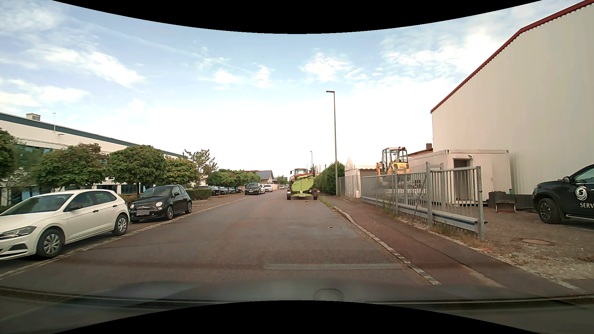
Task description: Follow the waypoints while adhering to traffic rules and regulations
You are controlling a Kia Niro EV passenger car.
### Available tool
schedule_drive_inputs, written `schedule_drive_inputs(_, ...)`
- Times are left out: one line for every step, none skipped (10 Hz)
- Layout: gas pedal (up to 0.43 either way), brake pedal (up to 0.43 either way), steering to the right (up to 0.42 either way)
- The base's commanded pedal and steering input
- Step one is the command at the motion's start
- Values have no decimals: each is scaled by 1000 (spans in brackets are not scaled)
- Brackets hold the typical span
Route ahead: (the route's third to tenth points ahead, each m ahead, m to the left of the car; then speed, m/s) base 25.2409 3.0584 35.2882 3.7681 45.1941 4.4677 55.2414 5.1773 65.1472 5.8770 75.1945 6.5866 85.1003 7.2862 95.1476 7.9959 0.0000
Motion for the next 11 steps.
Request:
schedule_drive_inputs(0,293,-5)
schedule_drive_inputs(0,293,-5)
schedule_drive_inputs(0,293,-5)
schedule_drive_inputs(0,293,-5)
schedule_drive_inputs(0,293,-5)
schedule_drive_inputs(0,293,-5)
schedule_drive_inputs(0,293,-5)
schedule_drive_inputs(0,293,-5)
schedule_drive_inputs(0,293,-5)
schedule_drive_inputs(0,293,-5)
schedule_drive_inputs(0,293,-4)
